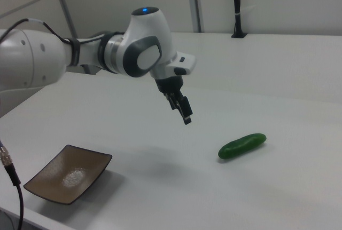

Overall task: Cucumber placed on a ceramic plate
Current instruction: 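Lower the gripper over the cucumber and close on its middle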

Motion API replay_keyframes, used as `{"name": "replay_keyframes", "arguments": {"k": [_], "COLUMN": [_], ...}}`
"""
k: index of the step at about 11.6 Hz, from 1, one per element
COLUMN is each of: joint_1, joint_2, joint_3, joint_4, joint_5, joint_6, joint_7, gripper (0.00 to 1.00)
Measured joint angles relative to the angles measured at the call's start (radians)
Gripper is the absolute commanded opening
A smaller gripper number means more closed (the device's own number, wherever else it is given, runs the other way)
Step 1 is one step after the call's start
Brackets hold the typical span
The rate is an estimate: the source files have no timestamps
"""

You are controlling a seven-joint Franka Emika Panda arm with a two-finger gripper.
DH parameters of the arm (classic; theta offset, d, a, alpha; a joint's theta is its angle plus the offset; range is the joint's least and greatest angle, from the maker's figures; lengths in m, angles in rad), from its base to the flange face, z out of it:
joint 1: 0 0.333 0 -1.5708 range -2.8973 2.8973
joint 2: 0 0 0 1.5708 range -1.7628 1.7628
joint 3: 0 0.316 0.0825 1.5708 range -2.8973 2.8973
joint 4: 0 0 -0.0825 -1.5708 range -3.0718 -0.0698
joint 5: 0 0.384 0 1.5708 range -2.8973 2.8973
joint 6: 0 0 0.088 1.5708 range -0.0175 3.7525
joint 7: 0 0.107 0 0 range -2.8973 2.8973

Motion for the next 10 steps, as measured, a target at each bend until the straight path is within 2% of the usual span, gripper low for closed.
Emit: {"name": "replay_keyframes", "arguments": {"k": [4, 6, 8, 10], "joint_1": [-0.027, -0.059, -0.072, -0.077], "joint_2": [0.098, 0.145, 0.225, 0.287], "joint_3": [-0.02, -0.043, -0.09, -0.103], "joint_4": [-0.002, -0.003, 0.012, 0.044], "joint_5": [0.0, 0.0, 0.0, 0.0], "joint_6": [0.202, 0.275, 0.38, 0.408], "joint_7": [0.054, 0.054, 0.053, 0.053], "gripper": [1.0, 1.0, 1.0, 1.0]}}
